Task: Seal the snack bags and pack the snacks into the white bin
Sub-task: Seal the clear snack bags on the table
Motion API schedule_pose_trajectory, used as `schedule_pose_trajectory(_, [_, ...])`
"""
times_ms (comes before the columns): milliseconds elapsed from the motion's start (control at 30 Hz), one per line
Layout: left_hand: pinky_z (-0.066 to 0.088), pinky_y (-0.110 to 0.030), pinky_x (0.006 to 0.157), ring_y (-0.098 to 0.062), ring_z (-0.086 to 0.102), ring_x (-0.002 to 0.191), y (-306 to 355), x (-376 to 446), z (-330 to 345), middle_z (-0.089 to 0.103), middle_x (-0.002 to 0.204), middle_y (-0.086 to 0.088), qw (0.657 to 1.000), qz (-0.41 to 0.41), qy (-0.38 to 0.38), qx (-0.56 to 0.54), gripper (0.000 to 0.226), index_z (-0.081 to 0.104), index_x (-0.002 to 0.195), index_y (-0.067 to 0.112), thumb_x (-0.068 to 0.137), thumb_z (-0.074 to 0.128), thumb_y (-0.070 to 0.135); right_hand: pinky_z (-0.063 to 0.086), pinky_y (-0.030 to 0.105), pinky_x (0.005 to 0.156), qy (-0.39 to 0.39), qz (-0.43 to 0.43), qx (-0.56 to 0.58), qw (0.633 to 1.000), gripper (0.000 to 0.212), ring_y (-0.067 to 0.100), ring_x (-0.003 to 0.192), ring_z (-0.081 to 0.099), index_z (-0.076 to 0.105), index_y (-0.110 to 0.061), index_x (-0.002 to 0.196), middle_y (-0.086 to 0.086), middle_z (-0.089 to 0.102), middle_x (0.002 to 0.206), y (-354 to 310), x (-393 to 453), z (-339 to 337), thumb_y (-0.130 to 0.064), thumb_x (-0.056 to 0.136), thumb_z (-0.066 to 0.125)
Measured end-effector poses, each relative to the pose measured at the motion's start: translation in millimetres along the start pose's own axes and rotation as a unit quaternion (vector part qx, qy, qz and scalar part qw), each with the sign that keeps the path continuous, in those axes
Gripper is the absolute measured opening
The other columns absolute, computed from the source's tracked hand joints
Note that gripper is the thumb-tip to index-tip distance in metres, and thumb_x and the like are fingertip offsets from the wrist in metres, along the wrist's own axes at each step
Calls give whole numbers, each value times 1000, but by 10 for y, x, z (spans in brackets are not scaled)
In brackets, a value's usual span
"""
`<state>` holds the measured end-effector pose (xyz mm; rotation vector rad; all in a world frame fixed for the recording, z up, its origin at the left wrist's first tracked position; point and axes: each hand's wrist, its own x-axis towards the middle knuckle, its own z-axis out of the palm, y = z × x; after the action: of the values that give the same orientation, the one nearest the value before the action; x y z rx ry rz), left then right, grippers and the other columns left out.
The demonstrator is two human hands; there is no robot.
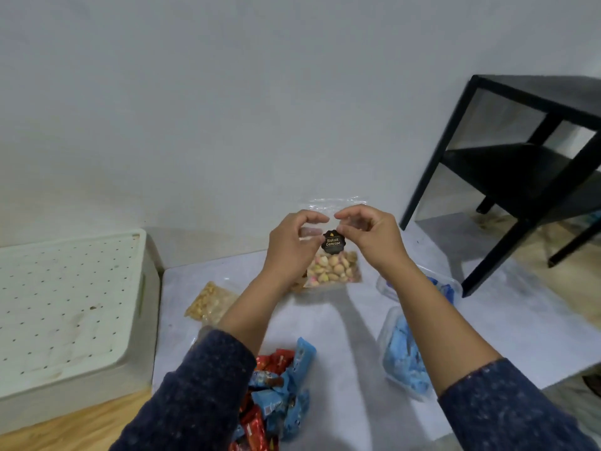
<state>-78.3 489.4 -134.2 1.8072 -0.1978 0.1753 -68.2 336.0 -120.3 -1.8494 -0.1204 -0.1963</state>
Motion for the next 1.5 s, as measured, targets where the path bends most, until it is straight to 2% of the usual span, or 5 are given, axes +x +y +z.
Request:
schedule_pose_trajectory(400, [42,3,68,-11,60,81,-1113,1228,1358,61,111,-10,988,-87,58,115,36,67,109,7,82,53,-13,49,19,75,-62,118,-95,987,21,1,73,58,69,-22,89,-9,61,78,1576,1406,-511,-4,82,62])
schedule_pose_trajectory(667, [48,-12,77,-16,65,92,-1482,1607,1639,59,116,-9,976,-123,39,176,41,65,113,9,83,50,-13,44,13,71,-121,107,-126,979,23,8,81,60,70,-15,100,-3,66,86,2098,1824,-574,-3,83,59])
schedule_pose_trajectory(933, [43,-34,103,-21,52,121,-1451,1639,1454,51,133,-8,960,-139,-16,242,54,54,130,18,81,66,-1,42,24,96,-134,118,-150,972,42,17,114,52,62,-21,120,5,51,130,1984,1847,-633,1,84,56])
schedule_pose_trajectory(1167, [27,-16,101,-19,43,127,-1483,1329,972,49,136,-6,943,-120,-69,304,47,52,131,20,86,65,12,23,18,102,-84,147,-176,970,50,15,147,12,51,-27,133,12,14,157,1739,1470,-476,-9,86,58])
schedule_pose_trajectory(1500, [30,-39,113,-23,33,137,-1983,677,265,42,146,-6,879,-167,-249,371,52,45,138,25,88,59,25,30,30,109,-52,237,-150,958,33,23,137,34,62,-29,118,9,43,143,1805,242,377,-24,86,64])
